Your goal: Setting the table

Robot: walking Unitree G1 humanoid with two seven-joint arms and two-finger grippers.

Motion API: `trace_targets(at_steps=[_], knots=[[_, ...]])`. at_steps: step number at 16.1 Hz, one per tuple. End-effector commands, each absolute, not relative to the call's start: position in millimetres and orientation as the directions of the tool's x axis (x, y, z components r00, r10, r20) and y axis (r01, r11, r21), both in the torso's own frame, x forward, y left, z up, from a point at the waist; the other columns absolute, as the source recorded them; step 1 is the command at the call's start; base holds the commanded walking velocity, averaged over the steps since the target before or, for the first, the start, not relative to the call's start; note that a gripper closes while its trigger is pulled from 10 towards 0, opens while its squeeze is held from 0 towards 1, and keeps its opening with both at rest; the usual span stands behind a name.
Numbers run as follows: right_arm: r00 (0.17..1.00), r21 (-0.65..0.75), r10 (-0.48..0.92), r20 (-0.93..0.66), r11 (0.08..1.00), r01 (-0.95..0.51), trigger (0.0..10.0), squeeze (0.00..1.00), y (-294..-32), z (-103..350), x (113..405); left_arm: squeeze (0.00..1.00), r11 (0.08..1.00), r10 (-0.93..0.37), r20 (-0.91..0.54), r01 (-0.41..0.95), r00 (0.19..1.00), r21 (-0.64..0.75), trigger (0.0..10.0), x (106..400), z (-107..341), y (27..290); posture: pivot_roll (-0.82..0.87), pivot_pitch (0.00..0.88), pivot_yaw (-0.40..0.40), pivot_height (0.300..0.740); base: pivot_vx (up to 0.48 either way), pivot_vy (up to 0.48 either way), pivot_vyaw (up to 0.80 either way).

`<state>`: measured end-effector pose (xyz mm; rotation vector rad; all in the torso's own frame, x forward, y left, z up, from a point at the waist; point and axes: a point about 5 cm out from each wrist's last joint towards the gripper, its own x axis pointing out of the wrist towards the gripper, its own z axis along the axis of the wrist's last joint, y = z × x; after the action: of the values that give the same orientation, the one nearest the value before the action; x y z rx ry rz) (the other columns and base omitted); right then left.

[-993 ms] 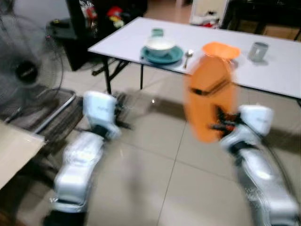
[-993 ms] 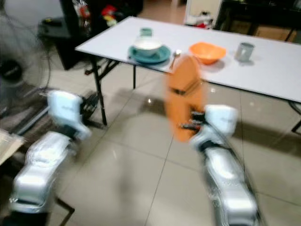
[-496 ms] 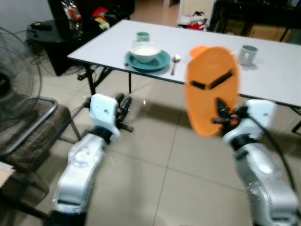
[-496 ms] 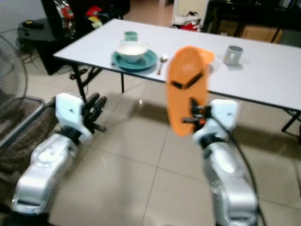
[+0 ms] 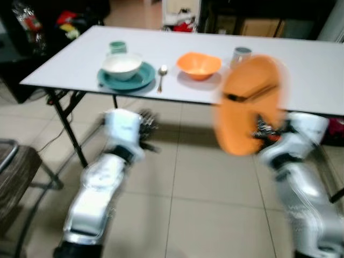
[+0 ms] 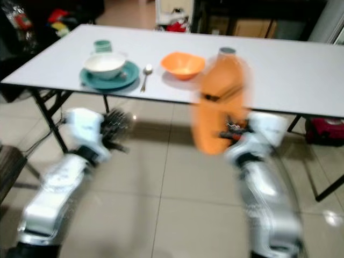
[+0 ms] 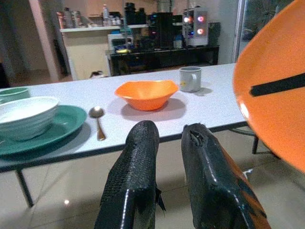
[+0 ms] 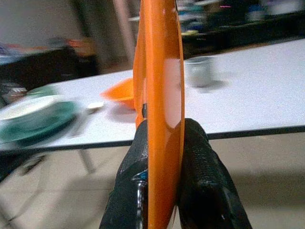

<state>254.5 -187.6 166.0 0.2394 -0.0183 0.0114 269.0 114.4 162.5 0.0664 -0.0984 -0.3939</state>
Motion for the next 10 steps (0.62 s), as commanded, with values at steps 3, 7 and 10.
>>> trace_targets(at_steps=[3, 7, 10], knots=[[0.992, 0.291, 0.081, 0.092, 0.951, -0.105, 10.0, 0.00, -176.0, 181.1, 257.4, 0.00, 0.933, -0.351, 0.081, 0.342, 0.933, 0.110, 10.0, 269.8, 164.1, 126.5, 0.05, 0.000, -0.004, 0.740, 0.358, 0.000, 0.00], [0.993, 0.297, 0.081, 0.085, 0.949, -0.103, 10.0, 0.00, -177.5, 181.8, 257.0, 0.00, 0.931, -0.359, 0.080, 0.350, 0.930, 0.104, 10.0, 269.8, 163.3, 124.0, 0.04, 0.000, 0.003, 0.740, 0.358, 0.000, 0.00], [0.993, 0.308, 0.082, 0.085, 0.946, -0.105, 10.0, 0.00, -183.6, 185.8, 260.0, 0.00, 0.931, -0.360, 0.081, 0.351, 0.929, 0.103, 10.0, 270.2, 163.2, 122.8, 0.04, 0.000, -0.004, 0.740, 0.356, 0.000, -0.53]])
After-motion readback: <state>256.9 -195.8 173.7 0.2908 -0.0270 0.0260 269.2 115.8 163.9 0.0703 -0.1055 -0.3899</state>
